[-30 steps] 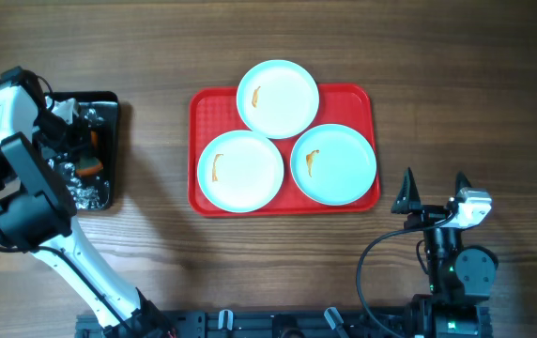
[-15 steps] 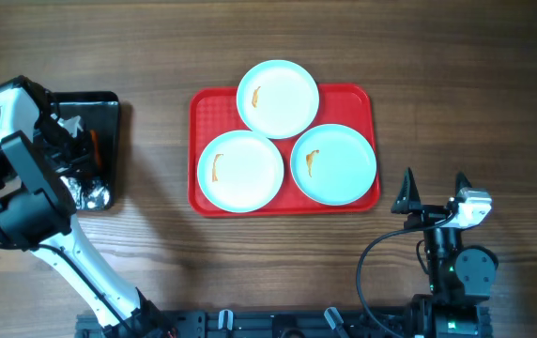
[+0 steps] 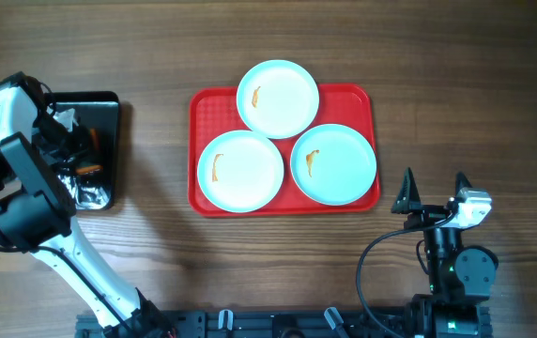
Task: Clean dirty plates on tray and stack at the side
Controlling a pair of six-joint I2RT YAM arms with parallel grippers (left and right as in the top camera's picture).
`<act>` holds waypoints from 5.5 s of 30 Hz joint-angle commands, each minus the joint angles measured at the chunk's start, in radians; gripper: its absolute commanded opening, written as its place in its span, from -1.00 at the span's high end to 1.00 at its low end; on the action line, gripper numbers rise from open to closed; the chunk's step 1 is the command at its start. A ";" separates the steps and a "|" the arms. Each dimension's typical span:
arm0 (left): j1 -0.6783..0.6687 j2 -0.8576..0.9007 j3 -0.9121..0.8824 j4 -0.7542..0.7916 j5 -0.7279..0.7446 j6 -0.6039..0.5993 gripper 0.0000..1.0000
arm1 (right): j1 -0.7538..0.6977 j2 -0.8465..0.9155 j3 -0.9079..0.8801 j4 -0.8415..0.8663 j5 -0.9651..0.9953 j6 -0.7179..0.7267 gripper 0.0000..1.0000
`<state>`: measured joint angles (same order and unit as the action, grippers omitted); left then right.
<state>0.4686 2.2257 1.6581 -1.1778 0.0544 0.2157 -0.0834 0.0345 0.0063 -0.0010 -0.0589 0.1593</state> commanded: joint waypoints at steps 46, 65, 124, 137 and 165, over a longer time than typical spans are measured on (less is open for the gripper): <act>0.000 0.042 0.076 -0.012 -0.003 0.047 -0.67 | 0.001 -0.005 -0.001 0.003 -0.001 0.004 -1.00; 0.001 0.043 0.076 -0.079 -0.030 0.223 0.92 | 0.001 -0.005 -0.001 0.003 -0.001 0.004 -1.00; 0.000 -0.021 0.060 0.021 0.029 0.222 -0.18 | 0.001 -0.005 -0.001 0.003 -0.001 0.004 -0.99; -0.074 -0.020 0.022 0.079 -0.155 0.193 -0.29 | 0.001 -0.005 -0.001 0.003 -0.001 0.004 -0.99; -0.055 -0.294 0.160 0.163 0.263 0.109 0.92 | 0.001 -0.005 -0.001 0.003 -0.001 0.004 -0.99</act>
<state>0.4004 1.9640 1.8069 -1.0134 0.2474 0.3336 -0.0834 0.0345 0.0063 -0.0010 -0.0593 0.1593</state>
